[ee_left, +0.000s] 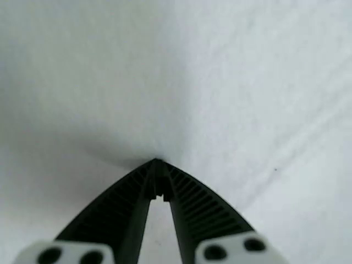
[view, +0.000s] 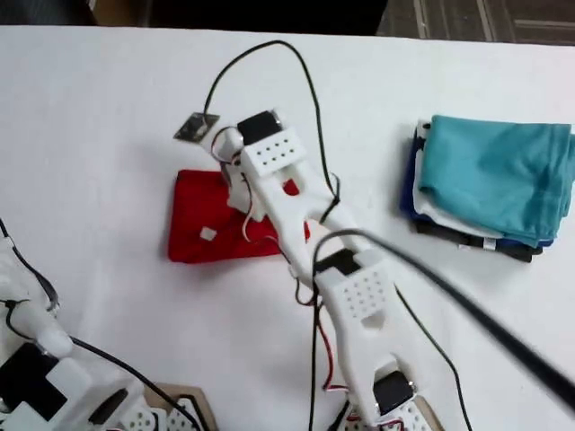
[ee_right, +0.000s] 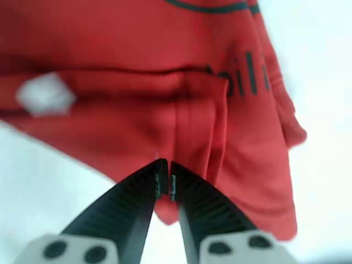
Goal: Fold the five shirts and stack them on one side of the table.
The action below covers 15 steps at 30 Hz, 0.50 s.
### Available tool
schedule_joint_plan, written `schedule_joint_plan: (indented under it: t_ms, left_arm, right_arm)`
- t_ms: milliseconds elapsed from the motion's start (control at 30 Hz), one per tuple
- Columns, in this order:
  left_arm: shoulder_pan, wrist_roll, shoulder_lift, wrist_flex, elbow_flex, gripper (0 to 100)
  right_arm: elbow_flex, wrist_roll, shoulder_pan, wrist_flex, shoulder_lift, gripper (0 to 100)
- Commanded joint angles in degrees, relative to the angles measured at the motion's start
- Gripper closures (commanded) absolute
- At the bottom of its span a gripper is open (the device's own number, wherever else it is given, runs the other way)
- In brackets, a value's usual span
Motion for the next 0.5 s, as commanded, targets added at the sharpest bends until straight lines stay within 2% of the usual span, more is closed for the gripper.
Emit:
schedule_joint_plan:
  t_ms: [0,167,267,467]
  left_arm:
    - [0.4,0.4,-0.9,-0.8,0.2,97]
    - [0.4,0.4,-0.9,-0.8,0.2,97]
    - [0.4,0.4,-0.9,-0.8,0.2,97]
    - [0.4,0.4,-0.9,-0.8,0.2,97]
  right_arm:
    - [5.5,0.0,-0.2,0.6,-12.5,97.8]
    - [8.7,-0.1,-2.2,-4.4,-18.9,97.8]
    - [8.7,-0.3,-3.4,-11.5,-15.4,97.8]
    - [8.2,-0.3,-6.3,-18.2,-5.1,97.8]
